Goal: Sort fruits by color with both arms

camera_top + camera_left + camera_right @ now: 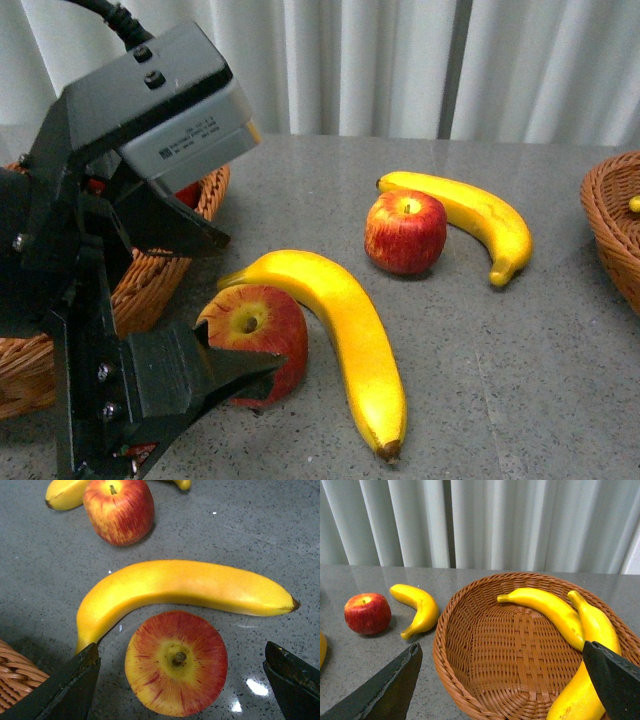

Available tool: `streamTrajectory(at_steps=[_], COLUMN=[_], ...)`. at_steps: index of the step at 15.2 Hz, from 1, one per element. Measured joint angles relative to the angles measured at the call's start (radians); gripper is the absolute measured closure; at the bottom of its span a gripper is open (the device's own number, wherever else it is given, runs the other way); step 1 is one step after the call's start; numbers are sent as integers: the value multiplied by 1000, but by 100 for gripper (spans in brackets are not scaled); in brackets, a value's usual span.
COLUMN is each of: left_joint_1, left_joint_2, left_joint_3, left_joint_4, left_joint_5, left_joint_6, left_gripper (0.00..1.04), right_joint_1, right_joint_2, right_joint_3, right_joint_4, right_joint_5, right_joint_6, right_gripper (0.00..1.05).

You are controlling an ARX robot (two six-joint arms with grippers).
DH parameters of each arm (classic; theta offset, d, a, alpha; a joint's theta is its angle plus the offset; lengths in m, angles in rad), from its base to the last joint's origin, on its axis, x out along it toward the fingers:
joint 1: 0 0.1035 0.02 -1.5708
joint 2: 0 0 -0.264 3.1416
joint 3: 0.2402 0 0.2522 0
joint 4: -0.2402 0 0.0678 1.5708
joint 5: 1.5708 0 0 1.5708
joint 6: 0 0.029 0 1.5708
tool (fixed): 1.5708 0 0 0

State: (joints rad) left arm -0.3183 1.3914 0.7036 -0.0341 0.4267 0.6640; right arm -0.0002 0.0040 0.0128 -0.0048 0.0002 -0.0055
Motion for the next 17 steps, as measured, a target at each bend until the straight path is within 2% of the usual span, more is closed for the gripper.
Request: streamTrajectory(at_steps=[4,13,14,16,17], left_joint_1=[11,-10,-17,-21,-21], left_joint_2=[71,199,201,203,204], left_joint_3=[7,42,42,46,49], left_joint_4=[22,86,86,83,82], left_joint_5=[-18,39,39,38,37], left_joint_6=[45,90,97,100,100], left_gripper=[7,7,11,32,37], right_joint_1=[0,0,0,0,0], right_joint_2=[0,0,0,0,0], right_joint_3=[0,0,0,0,0], right_joint_4=[0,0,0,0,0], right_joint_5=[0,0,0,0,0], right_joint_6=[0,0,0,0,0], right_gripper=[6,6,6,6,6])
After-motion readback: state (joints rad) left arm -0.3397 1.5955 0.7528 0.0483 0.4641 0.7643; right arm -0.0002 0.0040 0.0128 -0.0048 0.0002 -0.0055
